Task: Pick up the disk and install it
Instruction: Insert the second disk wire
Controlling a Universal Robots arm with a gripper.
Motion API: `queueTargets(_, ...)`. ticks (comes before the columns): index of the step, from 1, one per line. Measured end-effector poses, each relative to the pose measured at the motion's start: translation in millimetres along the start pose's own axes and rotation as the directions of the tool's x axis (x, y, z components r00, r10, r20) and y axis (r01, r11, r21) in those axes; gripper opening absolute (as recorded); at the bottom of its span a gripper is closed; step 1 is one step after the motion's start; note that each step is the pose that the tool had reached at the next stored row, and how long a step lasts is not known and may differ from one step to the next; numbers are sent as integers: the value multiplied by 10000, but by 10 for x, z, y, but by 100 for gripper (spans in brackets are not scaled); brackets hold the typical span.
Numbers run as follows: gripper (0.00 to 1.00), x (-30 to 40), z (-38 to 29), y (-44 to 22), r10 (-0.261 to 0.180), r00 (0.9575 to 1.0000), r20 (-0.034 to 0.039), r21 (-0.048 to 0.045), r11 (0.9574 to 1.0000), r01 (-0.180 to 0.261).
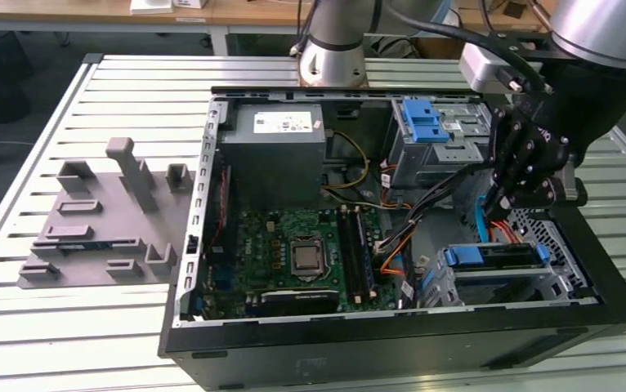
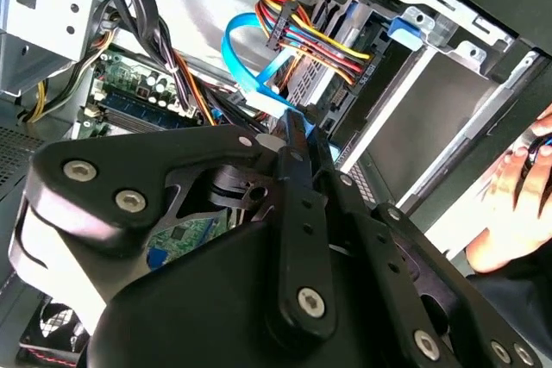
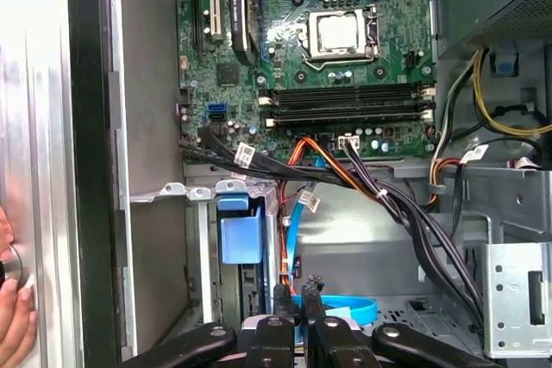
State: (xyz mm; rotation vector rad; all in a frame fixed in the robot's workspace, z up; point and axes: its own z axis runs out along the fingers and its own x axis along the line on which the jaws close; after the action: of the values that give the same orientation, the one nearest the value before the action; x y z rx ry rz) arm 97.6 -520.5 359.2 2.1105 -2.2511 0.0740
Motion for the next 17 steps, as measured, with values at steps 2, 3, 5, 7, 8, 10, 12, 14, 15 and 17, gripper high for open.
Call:
queueTargets(2, 16, 0, 0, 0, 1, 10000, -1, 10, 10000, -1)
queueTargets(3, 16, 0, 1, 0, 0, 10000, 0, 11, 10000, 0)
queueTargets(5, 16, 0, 2, 0, 0, 10000, 2, 13, 10000, 0)
queueTargets(7, 16, 0, 3, 0, 1, 10000, 3, 17, 10000, -1)
queueTargets(8, 16, 0, 6, 2, 4, 10000, 5, 34, 10000, -4)
queueTargets(10, 16, 1, 10, 12, 10, 10000, 11, 132, 9999, -10)
queueTargets(12, 16, 2, 14, 26, 17, 10000, 20, 267, 9996, -18)
queueTargets(14, 16, 4, 24, 35, 22, 10000, 25, 348, 9994, -23)
queueTargets(15, 16, 6, 35, 35, 22, 10000, 26, 358, 9994, -23)
queueTargets(17, 16, 18, 64, 34, 22, 10000, 26, 369, 9993, -23)
